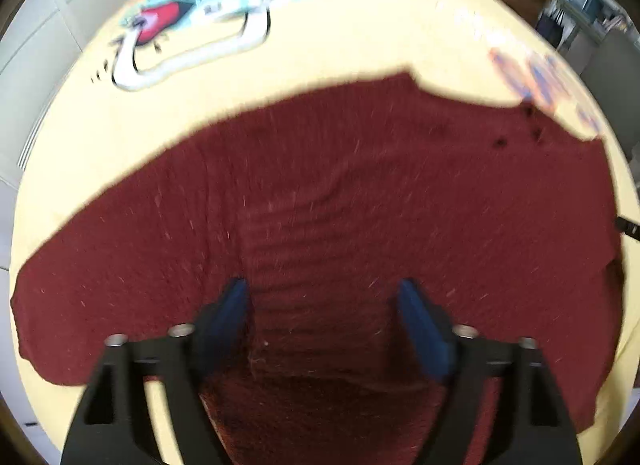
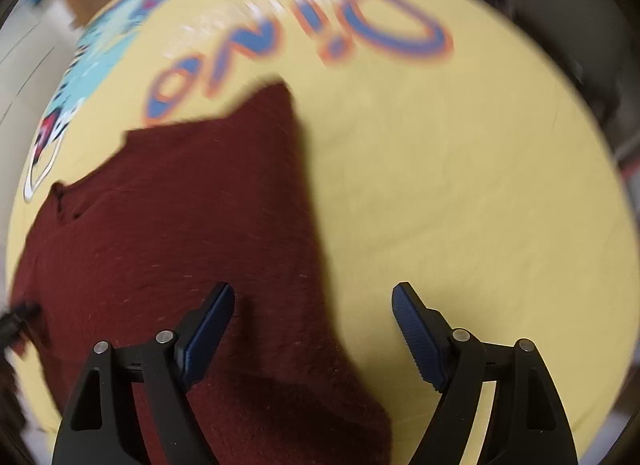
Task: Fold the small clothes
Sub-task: 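Lay the held sleeve across the sweater body with the left gripper, then open the left gripper and lift it off the folded sleeve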
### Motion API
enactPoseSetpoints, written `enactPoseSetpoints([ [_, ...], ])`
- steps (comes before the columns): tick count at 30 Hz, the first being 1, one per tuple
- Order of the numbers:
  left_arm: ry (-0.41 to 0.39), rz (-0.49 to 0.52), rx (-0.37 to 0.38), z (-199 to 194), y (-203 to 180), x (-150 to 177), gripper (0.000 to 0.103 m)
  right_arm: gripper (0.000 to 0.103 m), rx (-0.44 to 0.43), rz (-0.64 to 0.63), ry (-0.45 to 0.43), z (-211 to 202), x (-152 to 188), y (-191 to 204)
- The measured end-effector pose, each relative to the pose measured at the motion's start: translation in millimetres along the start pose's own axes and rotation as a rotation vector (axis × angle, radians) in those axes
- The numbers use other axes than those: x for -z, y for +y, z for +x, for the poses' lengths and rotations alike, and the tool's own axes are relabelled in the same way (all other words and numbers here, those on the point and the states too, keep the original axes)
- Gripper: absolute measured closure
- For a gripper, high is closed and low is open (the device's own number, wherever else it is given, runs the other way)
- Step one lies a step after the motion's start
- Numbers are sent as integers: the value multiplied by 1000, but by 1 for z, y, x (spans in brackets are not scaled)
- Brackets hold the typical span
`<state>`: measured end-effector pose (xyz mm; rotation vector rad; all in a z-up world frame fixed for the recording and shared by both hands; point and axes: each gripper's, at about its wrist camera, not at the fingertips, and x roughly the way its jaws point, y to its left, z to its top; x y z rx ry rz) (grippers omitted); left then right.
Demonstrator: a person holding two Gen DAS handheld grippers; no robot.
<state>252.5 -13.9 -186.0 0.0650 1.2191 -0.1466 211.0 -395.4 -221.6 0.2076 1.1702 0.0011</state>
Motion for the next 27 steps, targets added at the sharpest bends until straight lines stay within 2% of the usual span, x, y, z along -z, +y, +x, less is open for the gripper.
enactPoseSetpoints([
  [1, -20, -9, 12, -7, -2, -3, 6, 16, 3, -46, -40, -11, 2, 13],
  [2, -38, -16, 26, -14, -5, -6, 1, 9, -1, -78, -65, -18, 5, 22],
  [3, -56, -18, 39, -20, -9, -8, 1, 1, -11, -118, -95, -25, 6, 35],
  [6, -130, 17, 74, -32, -31, -14, 1, 1, -49, -211, -171, -38, 15, 75],
  [9, -187, 59, 55, -30, -51, -9, 1, 1, -82, -268, -193, -31, 25, 118],
  [14, -127, 41, 70, 7, -66, 7, 1, 1, -54, -323, -140, 14, 41, 156],
  [18, -80, 61, 35, 34, -71, 29, 1, 1, -33, -306, -110, 39, 54, 145],
  [20, -83, 78, 18, 40, -68, 36, 1, 1, -18, -294, -109, 46, 53, 135],
  [27, -86, 38, 27, 43, -45, 40, 1, 1, 51, -264, -120, 38, 47, 87],
])
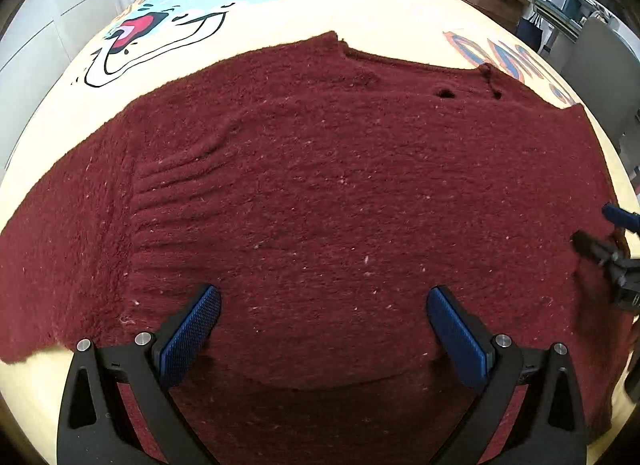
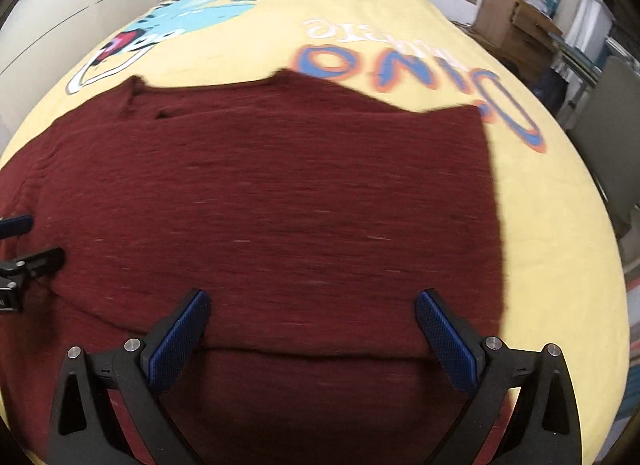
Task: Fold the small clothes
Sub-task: 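Open the left gripper and lift it off the folded sleeve, then grasp the side edge of the sweater with the left gripper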
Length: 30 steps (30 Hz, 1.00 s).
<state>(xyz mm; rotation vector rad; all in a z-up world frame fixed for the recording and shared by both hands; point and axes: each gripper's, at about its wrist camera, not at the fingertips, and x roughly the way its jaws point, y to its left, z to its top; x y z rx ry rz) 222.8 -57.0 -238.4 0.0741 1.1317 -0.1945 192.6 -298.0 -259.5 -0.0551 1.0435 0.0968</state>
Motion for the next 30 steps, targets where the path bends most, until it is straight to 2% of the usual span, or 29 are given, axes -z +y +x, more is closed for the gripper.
enactPoseSetpoints([
  [2, 0, 12, -5, 0, 0, 1, 1, 1, 6, 25, 6, 0, 5, -14],
  [4, -6, -10, -2, 0, 1, 1, 1, 1, -28, 40, 5, 2, 10, -21],
  [11, -23, -40, -45, 3, -2, -1, 1, 0, 5, 52, -18, 7, 17, -12],
  [17, -9, -29, -50, 2, -6, -2, 1, 0, 26, 59, 70, 7, 6, -8],
  [21, 11, -38, -41, -4, -6, -6, 1, 1, 49, 11, 71, -6, 2, 1],
  [24, 3, -116, 7, -26, 4, -11, 1, 0, 37, 32, 54, -27, 2, 4],
  [26, -39, -191, 40, -50, 20, -14, 1, 0, 9, 52, 31, -46, 4, 4],
  [30, -103, -299, -12, -91, 61, -17, 1, 0, -6, 45, -13, -79, 16, 12],
])
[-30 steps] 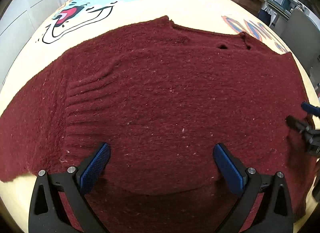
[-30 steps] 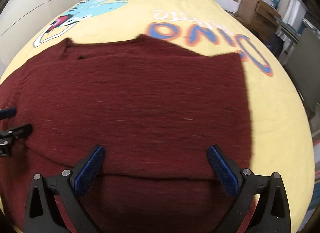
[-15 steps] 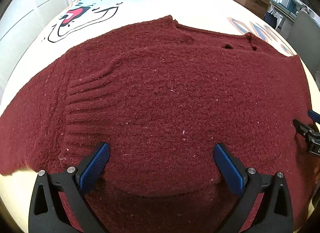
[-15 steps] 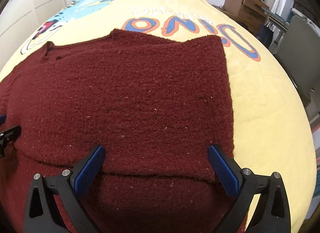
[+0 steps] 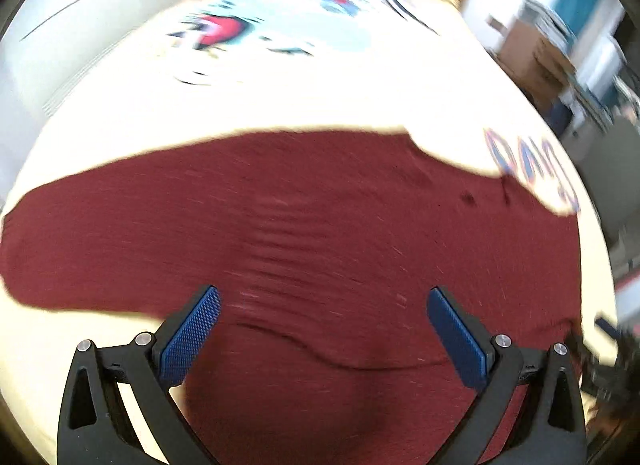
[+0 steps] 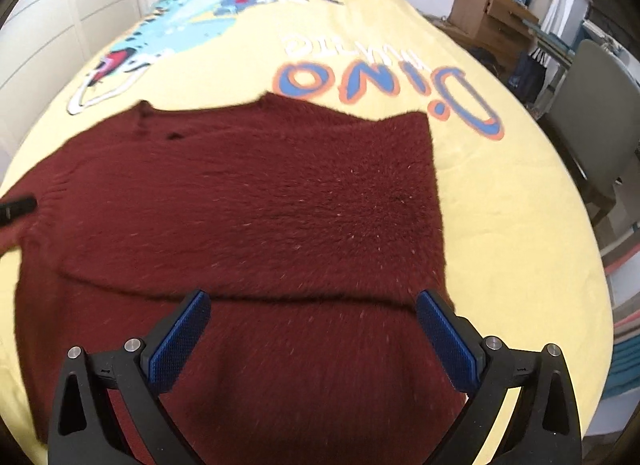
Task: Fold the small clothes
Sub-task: 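Grasp the side edge of the sweater with the left gripper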
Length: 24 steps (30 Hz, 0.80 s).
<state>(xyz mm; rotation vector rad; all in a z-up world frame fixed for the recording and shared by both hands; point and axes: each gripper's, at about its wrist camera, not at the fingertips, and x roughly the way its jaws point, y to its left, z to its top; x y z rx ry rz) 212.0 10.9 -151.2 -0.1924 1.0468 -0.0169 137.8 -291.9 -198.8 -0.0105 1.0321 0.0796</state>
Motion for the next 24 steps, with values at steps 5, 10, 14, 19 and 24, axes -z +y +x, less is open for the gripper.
enactPoseSetpoints([
  [5, 6, -154, -57, -27, 69, -15, 1, 1, -33, 18, -19, -22, 16, 10],
  [10, 24, -297, -195, -35, 148, -16, 1, 0, -28, -21, -21, -27, 24, 12],
  [14, 59, -434, -250, -31, 214, -10, 1, 0, -20, -14, -5, -27, 34, 6],
  [19, 117, -598, -269, -17, 282, 0, 1, 0, 30, -26, 34, -17, 42, -2],
  [24, 131, -692, -257, -2, 319, 7, 2, 1, 52, -5, 70, -6, 48, -8],
])
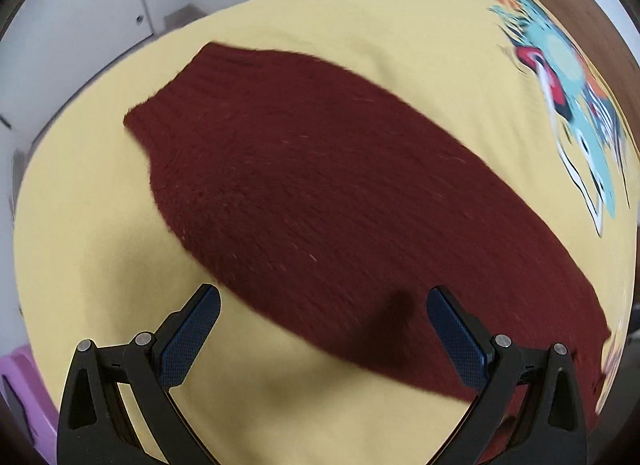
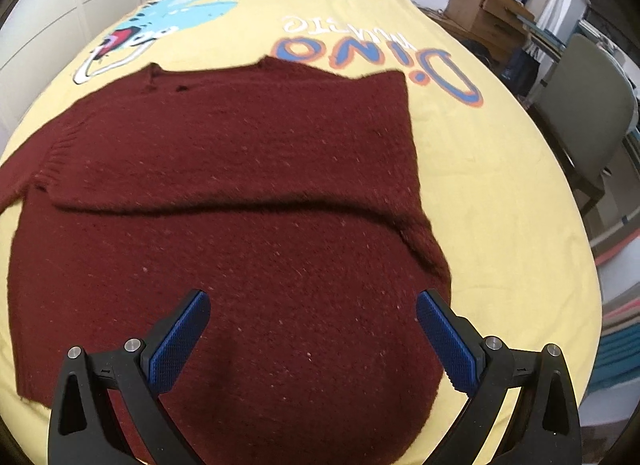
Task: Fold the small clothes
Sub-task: 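Grasp the side edge of the sweater with the left gripper, then fold the held side over the sweater body and open the left gripper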
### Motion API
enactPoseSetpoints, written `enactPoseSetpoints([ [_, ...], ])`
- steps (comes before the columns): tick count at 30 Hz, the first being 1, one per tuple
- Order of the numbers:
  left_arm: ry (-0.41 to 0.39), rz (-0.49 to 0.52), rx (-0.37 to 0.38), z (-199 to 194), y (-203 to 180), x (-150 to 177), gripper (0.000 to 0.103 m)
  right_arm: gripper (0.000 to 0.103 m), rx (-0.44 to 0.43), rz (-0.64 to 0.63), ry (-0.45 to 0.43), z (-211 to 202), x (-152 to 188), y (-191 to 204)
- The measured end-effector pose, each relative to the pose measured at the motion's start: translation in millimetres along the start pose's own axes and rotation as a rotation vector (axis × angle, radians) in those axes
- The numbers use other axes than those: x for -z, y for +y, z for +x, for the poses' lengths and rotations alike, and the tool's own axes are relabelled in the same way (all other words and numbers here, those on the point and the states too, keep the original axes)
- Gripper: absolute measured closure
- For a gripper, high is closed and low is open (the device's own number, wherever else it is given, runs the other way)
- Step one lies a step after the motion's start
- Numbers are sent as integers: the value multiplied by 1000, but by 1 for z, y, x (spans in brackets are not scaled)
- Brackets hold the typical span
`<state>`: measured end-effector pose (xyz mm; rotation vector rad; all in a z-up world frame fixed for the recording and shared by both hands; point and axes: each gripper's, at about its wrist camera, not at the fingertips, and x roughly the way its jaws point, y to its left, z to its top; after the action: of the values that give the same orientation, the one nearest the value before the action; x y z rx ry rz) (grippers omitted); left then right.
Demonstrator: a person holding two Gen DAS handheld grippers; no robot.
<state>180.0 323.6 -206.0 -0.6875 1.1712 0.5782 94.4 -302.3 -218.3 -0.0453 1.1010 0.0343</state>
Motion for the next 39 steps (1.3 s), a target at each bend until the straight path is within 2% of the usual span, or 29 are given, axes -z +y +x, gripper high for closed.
enactPoseSetpoints([
  [5, 22, -75, 44, 19, 16, -10, 6, 0, 3, 10, 10, 6, -1, 0],
  [6, 20, -69, 44, 19, 16, -12, 17, 0, 2, 12, 11, 6, -2, 0],
  [7, 23, -43, 27, 19, 15, -14, 35, 0, 1, 14, 13, 7, -2, -1],
  [8, 24, -22, 18, 19, 13, -15, 41, 1, 2, 16, 14, 8, -3, -1],
  [10, 24, 20, 34, 15, 10, -18, 76, 0, 2, 18, 11, 9, -4, -2],
  [11, 28, 36, 49, 13, 7, -20, 86, 1, 2, 19, 10, 10, -4, -2],
  [12, 36, 59, 78, 11, 4, -20, 92, 0, 1, 19, 10, 10, -4, -3],
  [16, 8, 210, 13, -7, -18, -16, 92, 0, -5, 27, 8, 11, -5, -5],
  [21, -23, 284, 48, -41, -39, -8, 92, 0, -6, 38, -7, 8, -10, -9],
  [27, -45, 440, 147, -91, -91, 28, 92, 0, -21, 46, -33, 0, -17, -11],
  [31, -58, 541, 220, -120, -141, 54, 93, 0, -28, 48, -54, -8, -25, -15],
  [36, -75, 671, 290, -139, -207, 96, 93, 1, -54, 67, -61, -16, -40, -27],
  [39, -52, 725, 336, -140, -247, 123, 93, 0, -53, 76, -65, -21, -52, -35],
])
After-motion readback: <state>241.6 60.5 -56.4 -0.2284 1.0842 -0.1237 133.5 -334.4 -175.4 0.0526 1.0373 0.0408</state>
